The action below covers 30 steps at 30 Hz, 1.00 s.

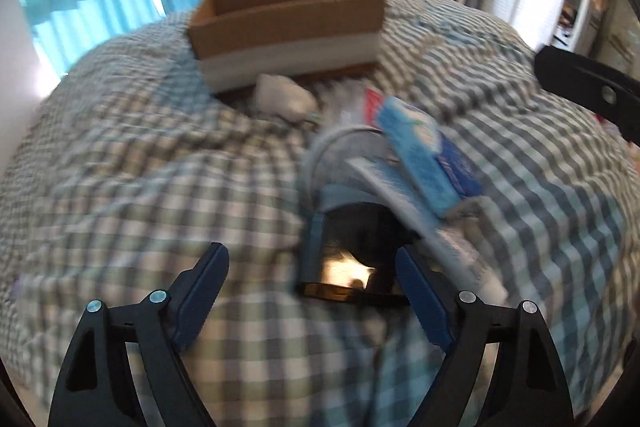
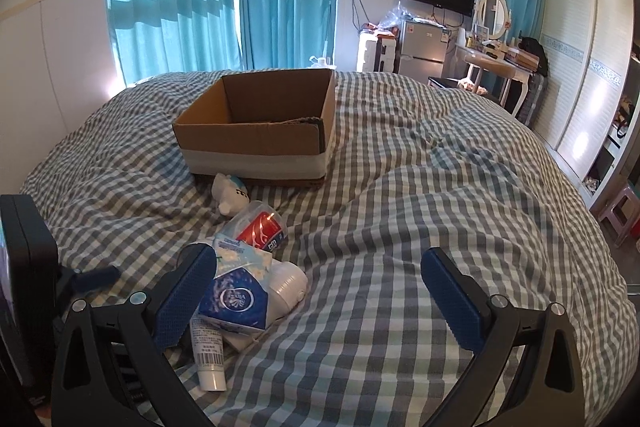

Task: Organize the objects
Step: 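Grasp the black-lidded cup with the left gripper, then grasp the blue Vinda tissue pack with the right gripper while left holds cup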

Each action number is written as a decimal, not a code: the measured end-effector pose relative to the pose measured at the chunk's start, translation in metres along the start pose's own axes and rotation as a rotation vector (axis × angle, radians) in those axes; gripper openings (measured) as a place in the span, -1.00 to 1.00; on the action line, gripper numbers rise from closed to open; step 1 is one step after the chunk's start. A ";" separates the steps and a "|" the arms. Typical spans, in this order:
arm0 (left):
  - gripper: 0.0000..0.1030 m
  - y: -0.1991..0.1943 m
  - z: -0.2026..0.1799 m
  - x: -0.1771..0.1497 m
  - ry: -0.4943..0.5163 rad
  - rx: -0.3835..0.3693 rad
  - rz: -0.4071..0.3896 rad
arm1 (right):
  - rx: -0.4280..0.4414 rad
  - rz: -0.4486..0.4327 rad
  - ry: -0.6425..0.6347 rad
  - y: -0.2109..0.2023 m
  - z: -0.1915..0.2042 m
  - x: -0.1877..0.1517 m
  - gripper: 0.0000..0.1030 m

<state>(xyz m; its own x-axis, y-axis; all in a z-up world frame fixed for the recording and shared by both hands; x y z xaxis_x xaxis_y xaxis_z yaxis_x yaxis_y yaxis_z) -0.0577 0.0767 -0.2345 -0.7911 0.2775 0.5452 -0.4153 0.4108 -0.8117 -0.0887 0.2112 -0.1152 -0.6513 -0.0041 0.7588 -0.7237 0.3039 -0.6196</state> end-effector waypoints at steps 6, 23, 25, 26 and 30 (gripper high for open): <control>0.70 0.032 -0.018 -0.008 0.055 -0.054 0.090 | -0.011 0.018 0.015 0.012 -0.006 -0.004 0.99; 0.48 -0.037 0.031 0.016 0.026 0.074 -0.104 | 0.058 0.105 -0.008 0.038 0.029 -0.014 1.00; 0.48 -0.040 0.046 0.022 0.001 0.102 -0.123 | 0.078 0.122 -0.027 0.041 0.041 -0.017 0.99; 0.48 -0.042 0.051 0.025 -0.007 0.109 -0.131 | 0.088 0.130 -0.041 0.043 0.048 -0.019 0.99; 0.48 -0.048 0.066 0.030 -0.025 0.130 -0.154 | 0.106 0.172 -0.080 0.056 0.068 -0.027 0.87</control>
Point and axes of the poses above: each gripper's, at about its wrist camera, not at the fingertips, and y roughly the way its jaws point, z to its left, x to its top, the point moved 9 cm from there along y, roughly the way its jaws point, and after that the axes turned 15 degrees about -x, right-handed, at the moved point
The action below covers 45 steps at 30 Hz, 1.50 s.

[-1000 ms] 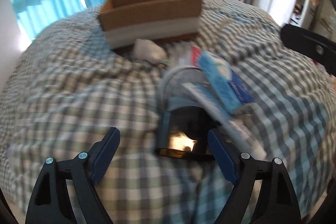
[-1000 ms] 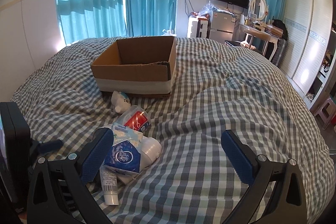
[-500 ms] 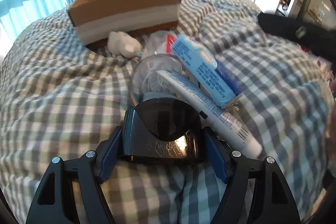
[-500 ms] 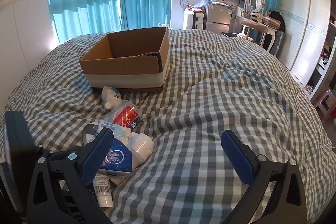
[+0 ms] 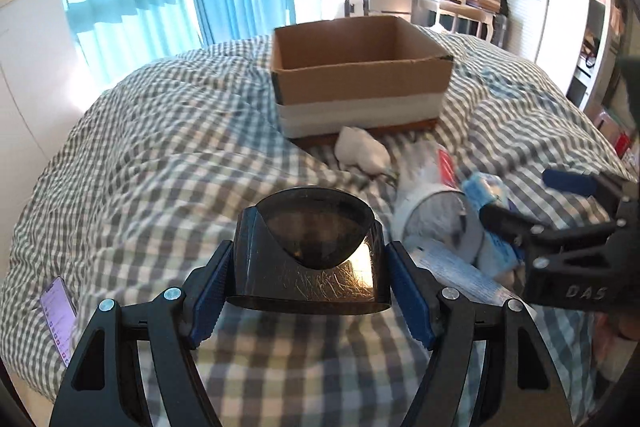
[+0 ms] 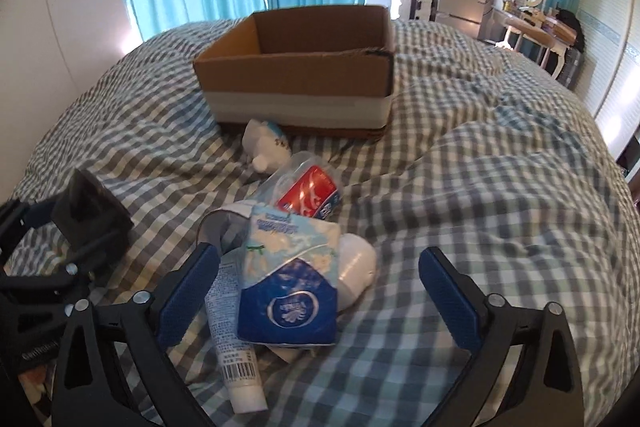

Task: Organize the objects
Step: 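Grasp the blue Vinda tissue pack with the right gripper while left holds cup, then carry cup and tissue pack into the box and open both grippers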

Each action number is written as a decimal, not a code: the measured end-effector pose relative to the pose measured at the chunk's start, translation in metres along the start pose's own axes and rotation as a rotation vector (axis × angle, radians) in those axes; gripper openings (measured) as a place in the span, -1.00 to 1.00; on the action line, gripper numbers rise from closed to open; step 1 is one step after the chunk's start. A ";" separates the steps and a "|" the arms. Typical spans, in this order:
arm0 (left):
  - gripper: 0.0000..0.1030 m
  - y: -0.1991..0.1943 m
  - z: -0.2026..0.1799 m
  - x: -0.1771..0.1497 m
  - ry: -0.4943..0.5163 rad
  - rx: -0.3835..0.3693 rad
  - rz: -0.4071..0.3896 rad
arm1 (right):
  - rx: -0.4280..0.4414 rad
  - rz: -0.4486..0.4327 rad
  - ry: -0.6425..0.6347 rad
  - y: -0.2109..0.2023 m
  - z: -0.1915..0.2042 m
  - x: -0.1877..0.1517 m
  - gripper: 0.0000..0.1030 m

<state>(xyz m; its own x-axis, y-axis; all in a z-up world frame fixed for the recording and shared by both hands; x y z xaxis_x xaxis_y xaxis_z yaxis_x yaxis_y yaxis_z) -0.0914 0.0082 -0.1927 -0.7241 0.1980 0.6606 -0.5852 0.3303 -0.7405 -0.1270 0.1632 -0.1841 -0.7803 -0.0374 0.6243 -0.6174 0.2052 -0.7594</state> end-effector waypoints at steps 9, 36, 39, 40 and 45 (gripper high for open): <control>0.48 0.015 0.010 0.005 -0.017 -0.014 0.011 | 0.054 0.106 -0.023 0.026 0.017 -0.012 0.14; 0.48 -0.046 -0.017 0.077 0.041 -0.043 -0.138 | 0.062 -0.203 -0.035 -0.099 -0.015 0.074 -0.05; 0.48 -0.038 -0.014 0.102 0.029 -0.083 -0.133 | 0.049 -0.244 -0.044 -0.108 -0.019 0.106 -0.05; 0.48 -0.037 -0.012 0.111 0.030 -0.083 -0.137 | 0.049 -0.254 -0.043 -0.110 -0.020 0.115 -0.05; 0.48 -0.023 0.002 0.157 0.039 -0.051 -0.157 | 0.041 -0.295 -0.051 -0.110 -0.021 0.167 -0.05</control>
Point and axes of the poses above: each gripper's, at about its wrist camera, not at the fingertips, and y roughly the way its jaws point, z to its left, x to its top, the point moved 9 cm from there along y, roughly the way its jaws point, and after that the axes turned 15 degrees about -x, right-handed, at the moved point
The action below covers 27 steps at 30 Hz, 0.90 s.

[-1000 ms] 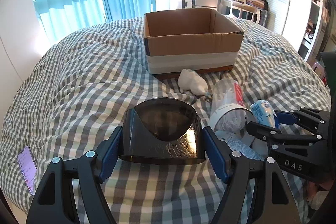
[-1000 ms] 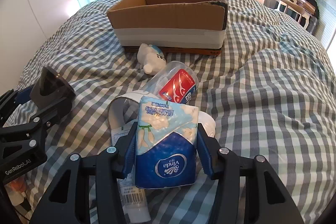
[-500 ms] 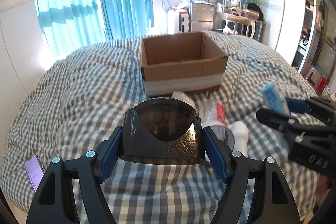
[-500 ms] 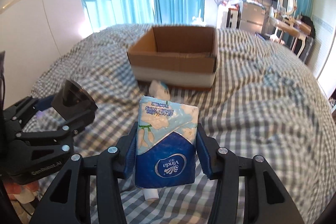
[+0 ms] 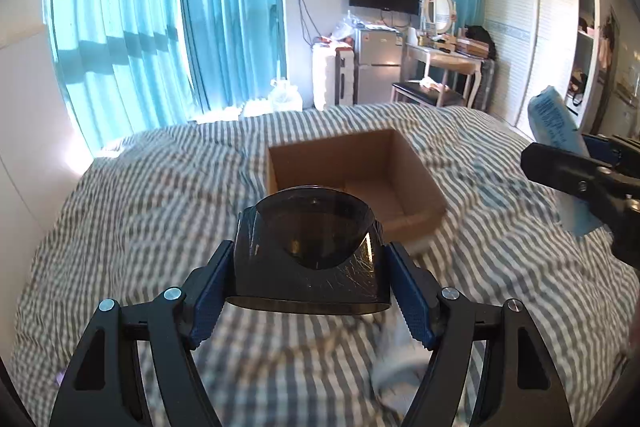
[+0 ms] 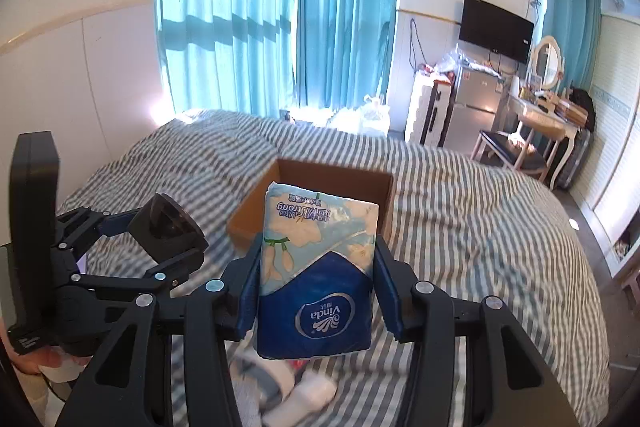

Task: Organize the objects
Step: 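Carry cup and tissue pack into the box and open both grippers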

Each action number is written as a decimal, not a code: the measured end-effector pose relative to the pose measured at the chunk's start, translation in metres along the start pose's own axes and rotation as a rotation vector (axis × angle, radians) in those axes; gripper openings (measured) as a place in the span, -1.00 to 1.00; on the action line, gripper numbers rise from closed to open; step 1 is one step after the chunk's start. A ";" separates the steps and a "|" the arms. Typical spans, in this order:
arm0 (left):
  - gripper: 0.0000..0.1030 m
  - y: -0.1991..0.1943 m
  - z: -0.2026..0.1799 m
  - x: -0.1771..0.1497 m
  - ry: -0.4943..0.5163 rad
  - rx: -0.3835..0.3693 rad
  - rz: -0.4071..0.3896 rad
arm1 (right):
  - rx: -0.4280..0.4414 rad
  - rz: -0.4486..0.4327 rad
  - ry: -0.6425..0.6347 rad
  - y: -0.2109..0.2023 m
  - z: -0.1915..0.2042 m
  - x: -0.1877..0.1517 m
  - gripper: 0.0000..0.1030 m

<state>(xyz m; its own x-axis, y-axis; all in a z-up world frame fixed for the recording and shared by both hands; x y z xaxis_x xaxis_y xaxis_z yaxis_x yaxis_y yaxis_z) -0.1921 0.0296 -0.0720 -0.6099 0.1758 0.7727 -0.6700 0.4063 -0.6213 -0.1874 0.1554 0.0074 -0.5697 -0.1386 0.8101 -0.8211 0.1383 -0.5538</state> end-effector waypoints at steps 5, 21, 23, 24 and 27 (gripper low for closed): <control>0.48 0.028 0.017 0.042 0.005 0.027 -0.007 | 0.012 -0.002 -0.003 0.036 0.004 0.042 -0.05; 0.48 0.169 0.052 0.072 0.043 -0.032 0.087 | 0.036 0.153 0.022 0.215 0.014 0.069 -0.05; 0.48 0.184 0.051 0.066 0.049 -0.049 0.109 | 0.033 0.183 0.022 0.235 0.013 0.061 -0.05; 0.48 0.192 0.051 0.064 0.035 -0.068 0.122 | 0.036 0.196 0.022 0.243 0.012 0.057 -0.05; 0.48 0.204 0.054 0.059 0.017 -0.094 0.136 | 0.037 0.216 0.021 0.262 0.012 0.050 -0.05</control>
Point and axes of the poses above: each gripper's, at about its wrist camera, not at the fingertips, and y roughly the way its jaws point, z to its left, x to its top, the point moved 9 cm from there along y, roughly the way its jaws point, and after that the axes turned 15 degrees about -x, right-handed, at the moved point
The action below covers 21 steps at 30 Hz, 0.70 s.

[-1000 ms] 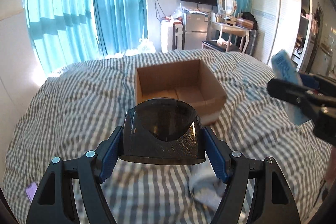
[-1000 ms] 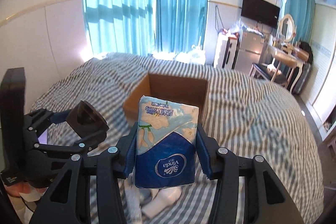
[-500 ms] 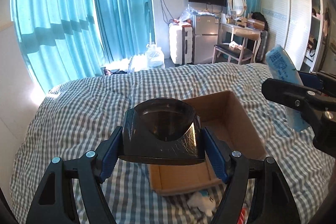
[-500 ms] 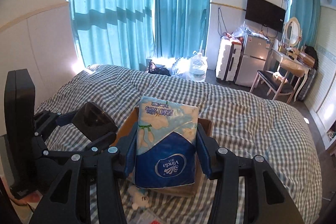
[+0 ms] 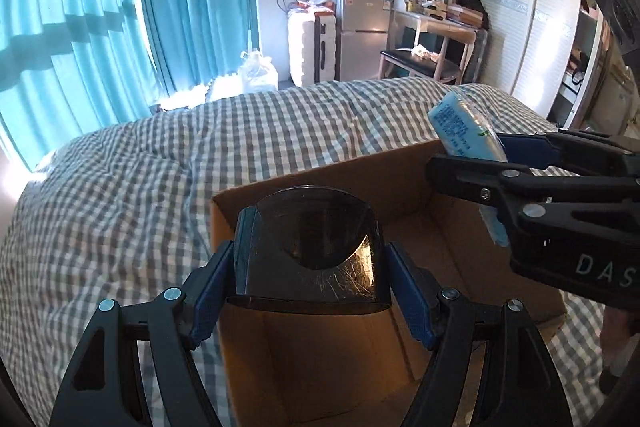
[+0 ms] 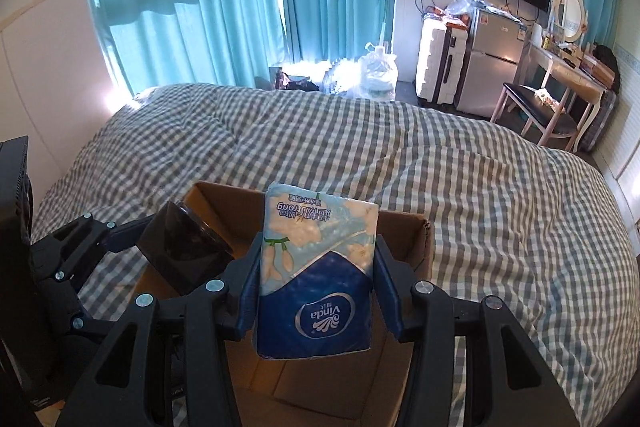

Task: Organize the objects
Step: 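Carry cup and tissue pack into the box and open both grippers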

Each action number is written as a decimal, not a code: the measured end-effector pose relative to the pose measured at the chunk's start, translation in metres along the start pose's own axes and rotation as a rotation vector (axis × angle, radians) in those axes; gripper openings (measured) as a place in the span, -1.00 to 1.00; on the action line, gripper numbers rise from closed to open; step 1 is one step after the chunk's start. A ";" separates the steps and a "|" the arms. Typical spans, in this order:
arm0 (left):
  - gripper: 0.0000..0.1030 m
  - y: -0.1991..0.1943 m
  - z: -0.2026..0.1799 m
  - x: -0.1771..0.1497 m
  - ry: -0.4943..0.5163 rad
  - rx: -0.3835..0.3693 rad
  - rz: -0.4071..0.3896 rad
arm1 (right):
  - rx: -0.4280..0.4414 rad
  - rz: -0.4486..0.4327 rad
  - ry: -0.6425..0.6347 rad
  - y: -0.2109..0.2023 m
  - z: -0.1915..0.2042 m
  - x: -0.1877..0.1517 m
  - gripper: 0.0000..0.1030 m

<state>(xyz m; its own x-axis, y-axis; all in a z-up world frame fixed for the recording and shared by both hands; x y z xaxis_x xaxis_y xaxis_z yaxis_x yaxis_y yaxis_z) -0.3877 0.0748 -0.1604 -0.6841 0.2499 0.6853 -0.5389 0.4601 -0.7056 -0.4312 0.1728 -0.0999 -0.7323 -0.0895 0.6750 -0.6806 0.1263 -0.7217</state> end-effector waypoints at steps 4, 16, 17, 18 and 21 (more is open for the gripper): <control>0.48 0.013 0.005 -0.002 -0.004 -0.002 0.015 | -0.035 -0.005 -0.026 0.014 0.003 -0.003 -0.05; 0.51 0.016 0.010 -0.010 -0.051 -0.054 0.020 | -0.004 0.024 -0.006 0.027 0.007 -0.012 0.03; 0.51 0.015 0.011 -0.011 -0.054 -0.057 0.021 | -0.011 0.024 0.003 0.025 0.005 -0.012 0.13; 0.57 0.014 0.011 -0.011 -0.056 -0.057 0.022 | -0.013 0.021 0.011 0.023 0.002 -0.012 0.24; 0.80 0.005 0.009 -0.010 -0.056 -0.050 0.003 | -0.002 0.007 0.040 0.013 -0.002 -0.008 0.42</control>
<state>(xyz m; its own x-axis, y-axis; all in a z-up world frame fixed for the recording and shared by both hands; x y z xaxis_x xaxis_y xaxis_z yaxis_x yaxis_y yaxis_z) -0.3878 0.0674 -0.1729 -0.7128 0.2040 0.6710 -0.5123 0.5020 -0.6968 -0.4341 0.1776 -0.1144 -0.7353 -0.0487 0.6759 -0.6757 0.1283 -0.7259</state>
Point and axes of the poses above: each gripper's, at about its wrist camera, not at the fingertips, and y roughly the way its jaws point, z to its left, x to its top, the point moved 9 cm from there along y, roughly the way its jaws point, and after that the axes turned 15 degrees about -x, right-handed, at the moved point
